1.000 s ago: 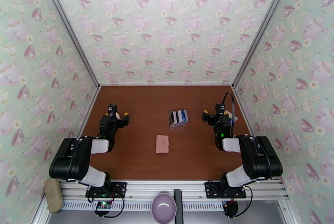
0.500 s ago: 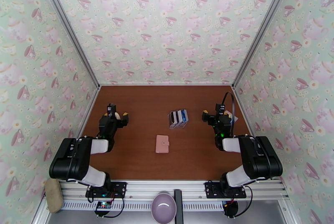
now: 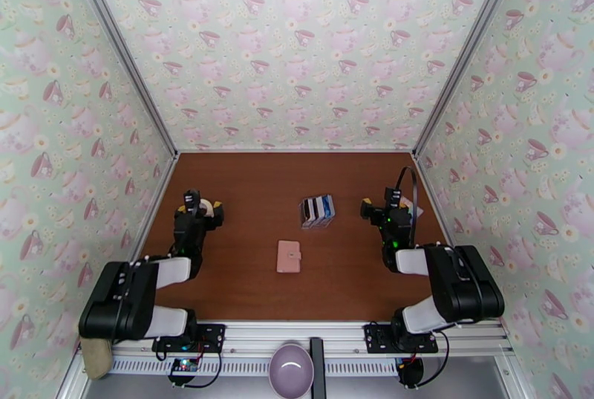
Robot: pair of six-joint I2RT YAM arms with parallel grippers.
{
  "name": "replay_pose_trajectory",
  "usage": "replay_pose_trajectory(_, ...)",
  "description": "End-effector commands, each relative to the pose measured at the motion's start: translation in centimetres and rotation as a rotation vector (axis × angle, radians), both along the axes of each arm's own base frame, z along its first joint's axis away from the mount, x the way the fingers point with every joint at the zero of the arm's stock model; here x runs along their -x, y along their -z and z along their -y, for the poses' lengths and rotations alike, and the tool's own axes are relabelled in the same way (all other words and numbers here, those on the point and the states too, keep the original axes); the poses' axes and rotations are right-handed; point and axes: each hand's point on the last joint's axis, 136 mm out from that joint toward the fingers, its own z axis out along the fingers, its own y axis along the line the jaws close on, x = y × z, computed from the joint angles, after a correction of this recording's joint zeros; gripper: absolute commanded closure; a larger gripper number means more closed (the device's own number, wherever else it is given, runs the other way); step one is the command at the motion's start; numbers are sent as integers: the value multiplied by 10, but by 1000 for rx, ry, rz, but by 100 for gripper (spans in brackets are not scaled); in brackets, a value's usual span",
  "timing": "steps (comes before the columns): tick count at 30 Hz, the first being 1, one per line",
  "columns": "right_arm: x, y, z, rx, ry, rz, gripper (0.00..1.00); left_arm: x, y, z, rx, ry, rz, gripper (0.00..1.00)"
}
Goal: Put the credit cards into the card holder
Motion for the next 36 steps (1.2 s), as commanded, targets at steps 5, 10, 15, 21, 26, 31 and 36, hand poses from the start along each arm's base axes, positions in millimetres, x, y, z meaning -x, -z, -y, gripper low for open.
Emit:
replay_pose_trajectory(5, 33, -62, 54, -138, 388, 25, 0, 30, -55, 1, 37, -161, 63, 0)
replay_pose_trajectory(10, 56, -78, 53, -325, 504, -78, 0, 44, -67, 35, 225, -74, 29, 0)
replay_pose_trajectory(15, 79, -107, 15, -303, 336, -42, 0, 54, -57, 98, 340, 169, -66, 0)
replay_pose_trajectory(21, 105, -103, -45, -142, 159, -186, 0, 78, -35, 148, 313, 381, -247, 0)
replay_pose_trajectory(26, 127, -82, -106, -93, 18, -291, 0, 101, -8, 161, 363, 439, -361, 6)
replay_pose_trajectory(31, 146, -57, -178, -19, -115, -386, 0, 119, 28, 173, 379, 455, -515, 16)
replay_pose_trajectory(36, 154, -31, -236, -66, -234, -492, 7, 136, 62, 189, 424, 492, -638, 30)
